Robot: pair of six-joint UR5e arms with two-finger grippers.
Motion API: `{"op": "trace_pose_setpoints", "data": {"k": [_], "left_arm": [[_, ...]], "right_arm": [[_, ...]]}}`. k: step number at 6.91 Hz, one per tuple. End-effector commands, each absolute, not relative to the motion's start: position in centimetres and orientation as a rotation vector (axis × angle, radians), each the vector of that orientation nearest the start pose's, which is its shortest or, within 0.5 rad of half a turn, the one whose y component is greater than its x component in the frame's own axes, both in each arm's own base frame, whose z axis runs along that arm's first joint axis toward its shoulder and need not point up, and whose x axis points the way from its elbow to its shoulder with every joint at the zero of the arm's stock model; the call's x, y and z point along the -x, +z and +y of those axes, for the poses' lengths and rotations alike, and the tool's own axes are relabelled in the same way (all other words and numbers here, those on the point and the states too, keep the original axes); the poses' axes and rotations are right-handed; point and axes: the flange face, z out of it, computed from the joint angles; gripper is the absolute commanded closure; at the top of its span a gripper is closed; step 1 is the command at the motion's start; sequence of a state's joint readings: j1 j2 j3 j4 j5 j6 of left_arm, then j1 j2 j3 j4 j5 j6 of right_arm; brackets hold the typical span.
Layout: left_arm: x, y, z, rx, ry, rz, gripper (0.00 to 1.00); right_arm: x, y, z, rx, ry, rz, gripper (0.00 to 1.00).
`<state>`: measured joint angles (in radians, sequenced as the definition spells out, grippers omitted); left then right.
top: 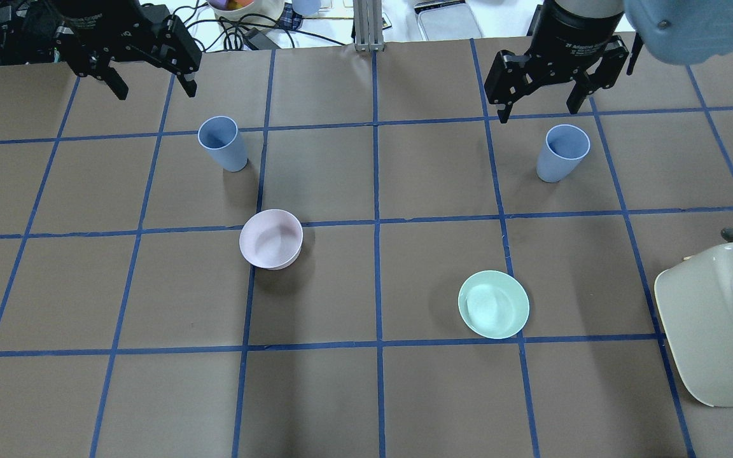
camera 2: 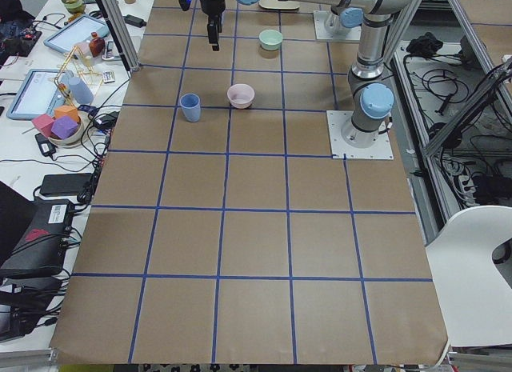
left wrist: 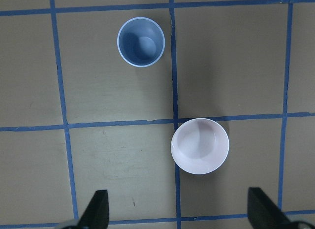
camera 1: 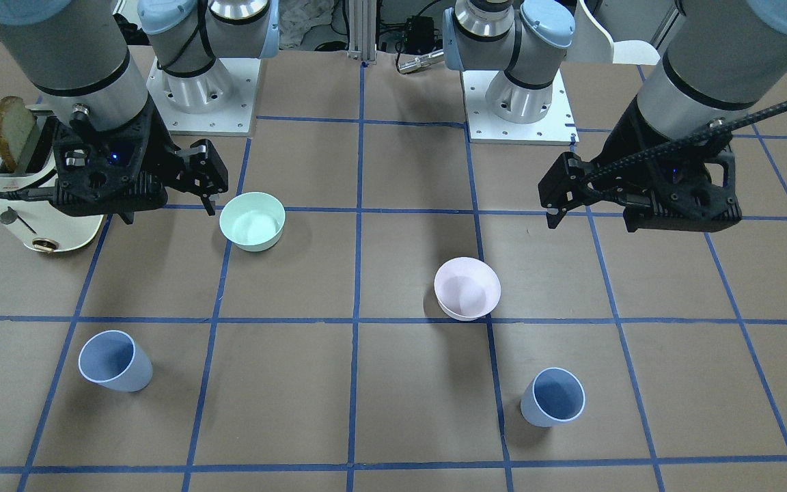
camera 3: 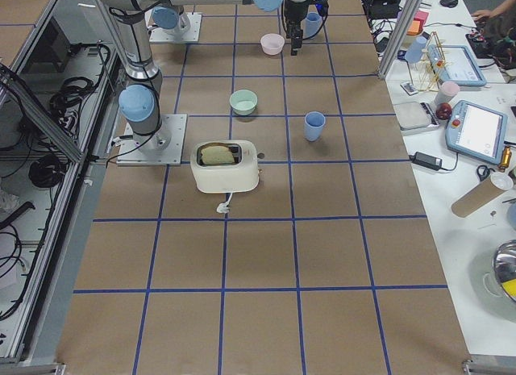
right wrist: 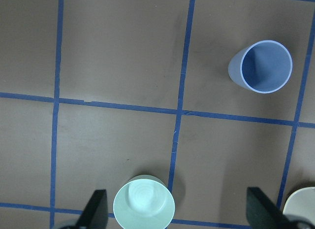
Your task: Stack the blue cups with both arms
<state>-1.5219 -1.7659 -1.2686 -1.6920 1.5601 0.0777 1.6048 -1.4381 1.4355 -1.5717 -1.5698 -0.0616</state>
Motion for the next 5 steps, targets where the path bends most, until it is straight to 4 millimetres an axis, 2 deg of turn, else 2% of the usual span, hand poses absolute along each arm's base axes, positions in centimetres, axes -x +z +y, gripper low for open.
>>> {"op": "trace_pose_setpoints", "data": {"k": [1, 4, 5], "left_arm": [[10.6, 52.1, -57.6, -0.046, 0.021, 3.151, 0.00], [10.1, 51.9, -58.6, -0.036, 0.022, 3.141, 0.00], [9.7, 51.9, -60.0, -0.029, 0.012, 3.142, 0.00]], "right_arm": [[-14.5, 49.0, -54.6, 0.125, -0.021, 3.142, 0.00], [-14.0, 49.3, -54.6, 0.120, -0.024, 3.135, 0.00], [-14.0, 49.5, -54.6, 0.125, -0.029, 3.147, 0.00]]}}
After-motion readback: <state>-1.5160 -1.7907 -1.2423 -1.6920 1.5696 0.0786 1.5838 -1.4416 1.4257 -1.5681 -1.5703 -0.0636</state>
